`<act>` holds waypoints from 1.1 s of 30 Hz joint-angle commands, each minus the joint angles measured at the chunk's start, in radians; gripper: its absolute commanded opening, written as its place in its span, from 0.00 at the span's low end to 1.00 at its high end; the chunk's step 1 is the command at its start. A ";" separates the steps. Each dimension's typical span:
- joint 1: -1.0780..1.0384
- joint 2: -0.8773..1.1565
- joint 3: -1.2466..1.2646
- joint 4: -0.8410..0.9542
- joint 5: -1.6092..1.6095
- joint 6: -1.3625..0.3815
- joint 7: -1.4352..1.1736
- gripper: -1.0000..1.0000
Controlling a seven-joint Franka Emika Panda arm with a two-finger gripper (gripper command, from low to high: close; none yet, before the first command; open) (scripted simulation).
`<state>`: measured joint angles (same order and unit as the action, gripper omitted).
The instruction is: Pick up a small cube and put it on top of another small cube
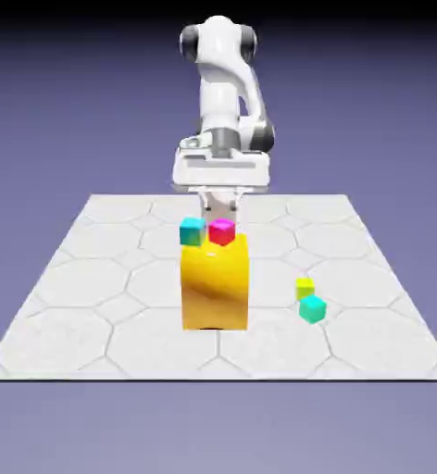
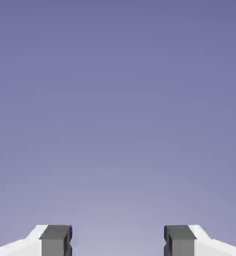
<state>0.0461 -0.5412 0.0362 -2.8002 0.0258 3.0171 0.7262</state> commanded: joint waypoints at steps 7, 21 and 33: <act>0.039 0.248 0.252 0.040 0.125 -0.204 0.161 0.50; 0.027 0.671 0.603 0.085 0.267 -0.497 0.529 0.50; 0.059 0.731 0.570 0.083 0.236 -0.436 0.549 0.00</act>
<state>0.1050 0.1899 0.6066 -2.7171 0.2630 2.5812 1.2746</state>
